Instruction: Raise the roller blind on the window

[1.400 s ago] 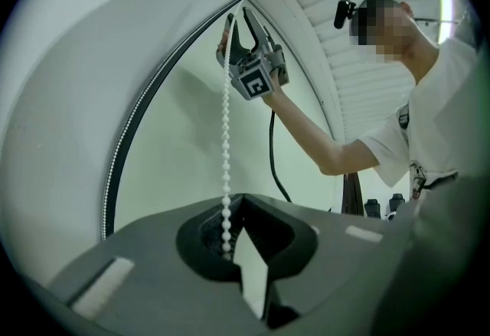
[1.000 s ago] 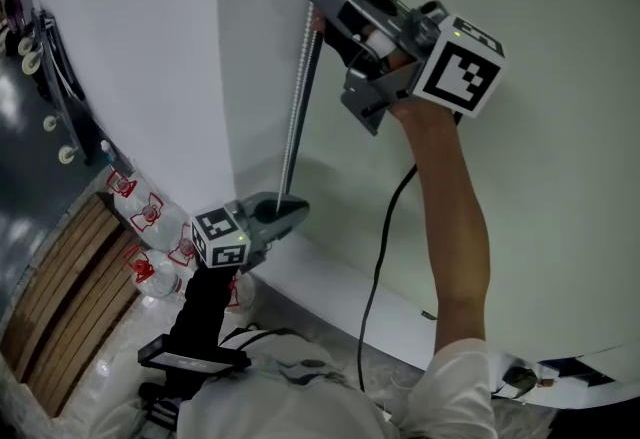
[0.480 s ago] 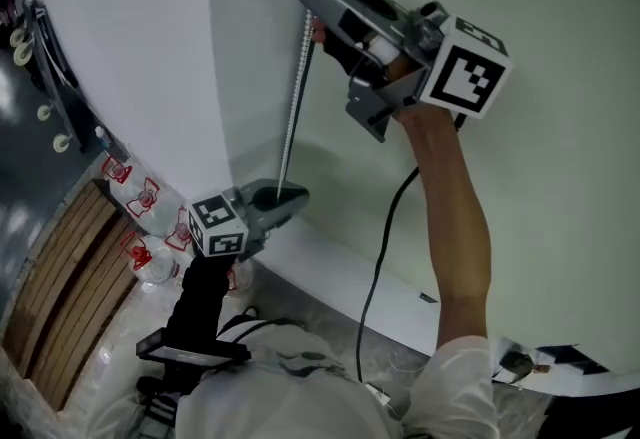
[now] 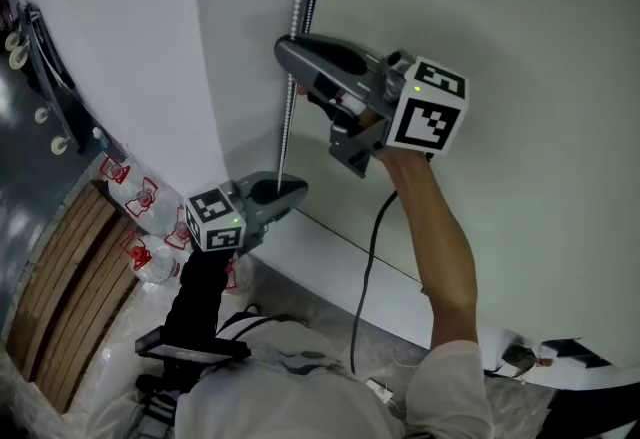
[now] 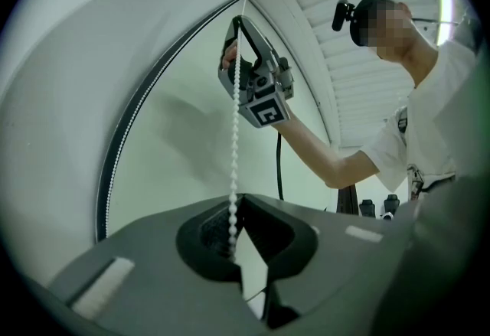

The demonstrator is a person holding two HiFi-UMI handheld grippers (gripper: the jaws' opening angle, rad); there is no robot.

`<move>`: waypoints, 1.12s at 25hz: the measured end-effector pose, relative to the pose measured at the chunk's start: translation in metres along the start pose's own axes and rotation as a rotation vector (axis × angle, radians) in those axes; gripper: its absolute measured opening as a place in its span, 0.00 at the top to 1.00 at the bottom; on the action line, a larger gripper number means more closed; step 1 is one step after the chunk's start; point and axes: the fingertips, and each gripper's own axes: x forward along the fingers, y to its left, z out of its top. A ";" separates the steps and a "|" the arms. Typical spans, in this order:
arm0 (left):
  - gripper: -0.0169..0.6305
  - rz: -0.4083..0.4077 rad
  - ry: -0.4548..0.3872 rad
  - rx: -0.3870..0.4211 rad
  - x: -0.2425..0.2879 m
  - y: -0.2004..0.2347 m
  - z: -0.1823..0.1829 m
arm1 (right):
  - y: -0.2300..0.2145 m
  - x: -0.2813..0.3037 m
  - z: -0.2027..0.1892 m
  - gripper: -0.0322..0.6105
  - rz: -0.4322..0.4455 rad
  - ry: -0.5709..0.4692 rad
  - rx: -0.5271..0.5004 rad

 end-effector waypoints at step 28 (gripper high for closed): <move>0.98 -0.008 0.020 0.010 0.002 0.000 0.000 | 0.011 -0.029 -0.150 0.92 0.033 0.116 0.174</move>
